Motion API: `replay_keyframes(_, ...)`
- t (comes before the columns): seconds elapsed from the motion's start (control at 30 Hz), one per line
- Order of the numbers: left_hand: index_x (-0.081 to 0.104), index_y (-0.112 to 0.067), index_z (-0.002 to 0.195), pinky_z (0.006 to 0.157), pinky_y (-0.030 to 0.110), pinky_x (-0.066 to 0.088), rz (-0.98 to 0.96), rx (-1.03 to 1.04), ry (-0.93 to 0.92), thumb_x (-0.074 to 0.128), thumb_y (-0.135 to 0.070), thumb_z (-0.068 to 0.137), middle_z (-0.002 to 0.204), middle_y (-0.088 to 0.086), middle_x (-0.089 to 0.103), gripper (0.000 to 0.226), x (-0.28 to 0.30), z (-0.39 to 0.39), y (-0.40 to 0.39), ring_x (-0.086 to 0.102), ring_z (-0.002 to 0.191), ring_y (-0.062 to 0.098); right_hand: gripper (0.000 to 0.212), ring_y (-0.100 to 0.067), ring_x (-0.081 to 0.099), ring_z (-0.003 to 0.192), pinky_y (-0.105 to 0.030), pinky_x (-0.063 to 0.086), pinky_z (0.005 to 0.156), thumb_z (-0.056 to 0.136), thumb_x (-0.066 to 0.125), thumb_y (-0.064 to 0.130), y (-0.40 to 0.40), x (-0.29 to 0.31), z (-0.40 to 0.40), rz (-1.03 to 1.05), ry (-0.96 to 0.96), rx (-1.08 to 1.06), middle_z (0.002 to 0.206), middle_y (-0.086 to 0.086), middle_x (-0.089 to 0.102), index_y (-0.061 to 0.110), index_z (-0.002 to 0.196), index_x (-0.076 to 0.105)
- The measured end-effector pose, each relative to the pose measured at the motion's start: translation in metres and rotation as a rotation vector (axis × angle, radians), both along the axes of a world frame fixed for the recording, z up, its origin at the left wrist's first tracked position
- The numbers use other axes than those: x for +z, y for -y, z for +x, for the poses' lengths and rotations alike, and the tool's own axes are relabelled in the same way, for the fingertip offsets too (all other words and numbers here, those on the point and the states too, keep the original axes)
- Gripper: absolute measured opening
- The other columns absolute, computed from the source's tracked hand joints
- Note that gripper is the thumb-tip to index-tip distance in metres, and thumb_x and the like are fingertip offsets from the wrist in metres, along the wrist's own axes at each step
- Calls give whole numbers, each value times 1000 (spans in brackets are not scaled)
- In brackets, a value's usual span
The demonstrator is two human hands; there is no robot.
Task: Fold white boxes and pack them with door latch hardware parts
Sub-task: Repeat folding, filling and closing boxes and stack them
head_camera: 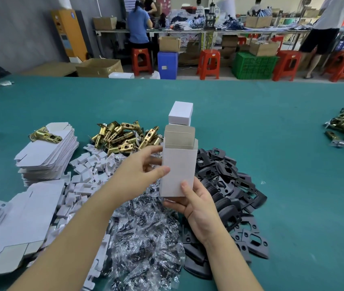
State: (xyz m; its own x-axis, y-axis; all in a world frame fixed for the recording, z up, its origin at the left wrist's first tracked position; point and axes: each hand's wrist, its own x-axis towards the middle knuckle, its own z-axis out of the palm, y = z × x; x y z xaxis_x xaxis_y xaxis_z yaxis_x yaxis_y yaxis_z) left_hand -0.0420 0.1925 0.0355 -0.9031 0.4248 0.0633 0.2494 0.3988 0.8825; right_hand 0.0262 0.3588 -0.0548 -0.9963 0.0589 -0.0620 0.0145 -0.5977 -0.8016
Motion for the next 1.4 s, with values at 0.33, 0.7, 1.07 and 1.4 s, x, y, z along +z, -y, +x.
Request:
replay_keyframes(0.33,64,-34,116,52,13,47,126,9,115,68,-12,96,98,-12,78,29,-13,-1,5,64,63,-2,35,-22,72,107,-31,60,83,92,68,37,-1,0,1,330,-10,-72,116,-4,76,19,122,68)
replay_keyframes(0.7,65,-30,121,59,13,52,58,-29,73,73,-14,92,108,-14,75,34,-26,1,14,68,75,-2,32,-13,71,106,-26,59,83,91,70,29,1,-6,-1,411,-54,-142,116,3,75,27,123,65)
replay_keyframes(1.07,61,-34,119,80,36,58,-964,123,-324,53,-30,102,118,-10,61,19,-49,-18,46,62,96,12,42,-12,70,109,-22,57,87,84,71,36,-4,-6,-4,323,-17,-260,117,7,75,28,124,63)
replay_keyframes(1.4,68,-38,108,67,27,58,-845,157,-269,59,-36,100,106,-15,62,12,-60,-22,44,61,79,4,42,-9,70,108,-21,57,87,84,70,36,-3,-7,-3,362,-27,-242,116,9,75,28,125,62)
